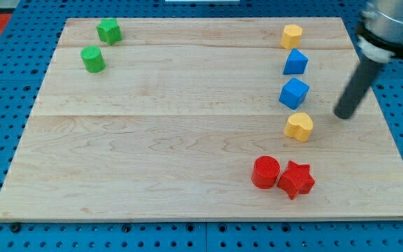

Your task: Place the blue cube to the bottom of the green circle

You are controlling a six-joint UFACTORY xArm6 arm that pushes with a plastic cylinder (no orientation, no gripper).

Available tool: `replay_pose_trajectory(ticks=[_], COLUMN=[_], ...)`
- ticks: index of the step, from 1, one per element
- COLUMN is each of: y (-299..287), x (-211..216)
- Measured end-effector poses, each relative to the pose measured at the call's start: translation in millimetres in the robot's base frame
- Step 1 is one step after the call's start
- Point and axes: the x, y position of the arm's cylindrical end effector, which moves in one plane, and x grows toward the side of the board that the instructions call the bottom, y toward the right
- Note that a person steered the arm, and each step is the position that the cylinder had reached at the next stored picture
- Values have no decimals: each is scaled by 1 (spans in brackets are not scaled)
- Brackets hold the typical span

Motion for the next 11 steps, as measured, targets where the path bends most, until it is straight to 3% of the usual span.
replay_pose_trajectory(ticks=[2, 3, 4, 6, 7, 8, 9, 10, 11], y=[-103, -33, -38, -248, -286, -252, -310, -368, -335], x=[-17, -24, -55, -46, -41, -20, 9, -4, -5])
